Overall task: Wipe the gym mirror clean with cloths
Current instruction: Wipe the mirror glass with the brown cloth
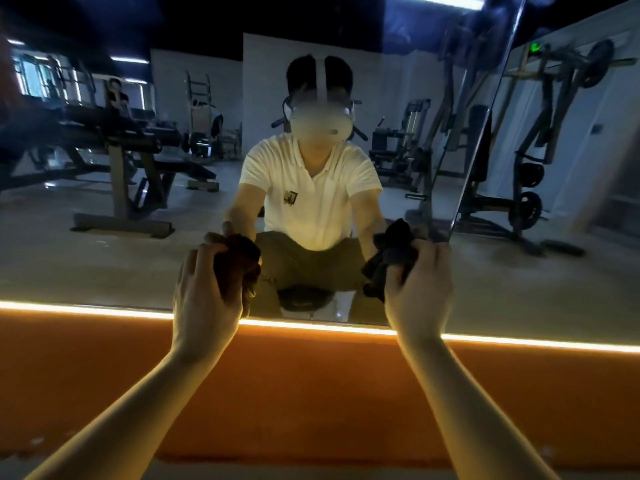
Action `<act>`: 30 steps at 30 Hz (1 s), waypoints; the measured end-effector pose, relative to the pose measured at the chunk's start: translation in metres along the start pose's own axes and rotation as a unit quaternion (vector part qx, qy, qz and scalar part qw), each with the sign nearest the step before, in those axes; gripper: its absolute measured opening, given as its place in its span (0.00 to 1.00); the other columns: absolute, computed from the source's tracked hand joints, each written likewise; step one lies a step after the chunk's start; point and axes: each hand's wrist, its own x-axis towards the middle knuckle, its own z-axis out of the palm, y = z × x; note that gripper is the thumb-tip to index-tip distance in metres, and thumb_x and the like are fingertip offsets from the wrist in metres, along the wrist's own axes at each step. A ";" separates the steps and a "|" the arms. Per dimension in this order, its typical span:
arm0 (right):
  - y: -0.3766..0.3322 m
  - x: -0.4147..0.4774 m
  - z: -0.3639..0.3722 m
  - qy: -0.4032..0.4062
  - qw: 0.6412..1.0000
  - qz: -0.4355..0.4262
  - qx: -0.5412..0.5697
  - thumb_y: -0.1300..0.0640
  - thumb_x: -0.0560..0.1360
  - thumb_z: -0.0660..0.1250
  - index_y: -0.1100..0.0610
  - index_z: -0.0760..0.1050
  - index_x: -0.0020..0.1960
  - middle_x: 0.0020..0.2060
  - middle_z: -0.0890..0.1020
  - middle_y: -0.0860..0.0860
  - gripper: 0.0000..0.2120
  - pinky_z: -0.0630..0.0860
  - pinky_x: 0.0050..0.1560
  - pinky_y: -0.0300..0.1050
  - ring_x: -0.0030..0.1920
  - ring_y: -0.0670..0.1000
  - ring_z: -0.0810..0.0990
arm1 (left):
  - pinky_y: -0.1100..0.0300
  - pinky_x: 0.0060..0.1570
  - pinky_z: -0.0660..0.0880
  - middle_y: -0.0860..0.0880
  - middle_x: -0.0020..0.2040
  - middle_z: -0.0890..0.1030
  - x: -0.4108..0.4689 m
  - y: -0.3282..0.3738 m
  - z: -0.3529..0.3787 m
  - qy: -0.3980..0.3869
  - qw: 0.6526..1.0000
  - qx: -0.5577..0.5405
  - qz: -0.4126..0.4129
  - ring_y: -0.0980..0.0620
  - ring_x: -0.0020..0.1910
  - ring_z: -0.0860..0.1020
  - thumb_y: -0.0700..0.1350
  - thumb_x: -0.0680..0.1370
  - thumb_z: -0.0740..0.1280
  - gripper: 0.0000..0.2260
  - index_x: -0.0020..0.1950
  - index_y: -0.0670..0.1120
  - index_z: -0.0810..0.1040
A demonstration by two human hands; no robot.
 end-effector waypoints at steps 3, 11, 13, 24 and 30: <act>-0.036 -0.026 0.025 -0.029 0.999 -0.025 0.037 0.59 0.79 0.63 0.58 0.74 0.61 0.59 0.76 0.56 0.11 0.83 0.43 0.48 0.47 0.47 0.77 | 0.39 0.57 0.80 0.44 0.64 0.76 -0.002 0.005 0.002 0.005 1.000 -0.015 -0.007 0.43 0.63 0.77 0.40 0.77 0.72 0.21 0.68 0.44 0.71; -0.064 -0.048 0.036 -0.157 0.956 -0.248 0.015 0.58 0.76 0.71 0.57 0.78 0.60 0.57 0.77 0.57 0.13 0.79 0.38 0.39 0.45 0.49 0.81 | 0.39 0.54 0.81 0.45 0.63 0.75 -0.004 0.002 -0.002 -0.031 0.999 0.007 0.032 0.44 0.61 0.77 0.39 0.77 0.72 0.21 0.68 0.46 0.70; -0.031 -0.014 0.013 -0.086 0.982 -0.167 -0.034 0.57 0.77 0.67 0.56 0.75 0.61 0.59 0.77 0.56 0.13 0.78 0.47 0.41 0.50 0.49 0.79 | 0.38 0.52 0.82 0.45 0.64 0.75 -0.003 -0.003 -0.002 -0.037 0.999 0.007 0.031 0.42 0.60 0.79 0.41 0.77 0.71 0.22 0.69 0.46 0.70; -0.065 0.015 0.005 -0.005 0.992 0.098 0.074 0.56 0.75 0.64 0.61 0.68 0.68 0.63 0.73 0.60 0.23 0.82 0.50 0.49 0.56 0.58 0.80 | 0.51 0.54 0.81 0.50 0.61 0.77 0.000 0.017 -0.061 -0.011 0.999 0.051 0.009 0.50 0.57 0.79 0.38 0.79 0.71 0.18 0.66 0.48 0.73; -0.082 0.019 0.014 0.025 0.980 0.163 0.110 0.58 0.73 0.62 0.62 0.68 0.67 0.63 0.72 0.62 0.22 0.82 0.51 0.54 0.57 0.60 0.78 | 0.52 0.60 0.77 0.56 0.56 0.74 0.028 0.016 -0.118 0.004 0.990 0.138 0.038 0.54 0.57 0.76 0.39 0.80 0.71 0.14 0.64 0.46 0.74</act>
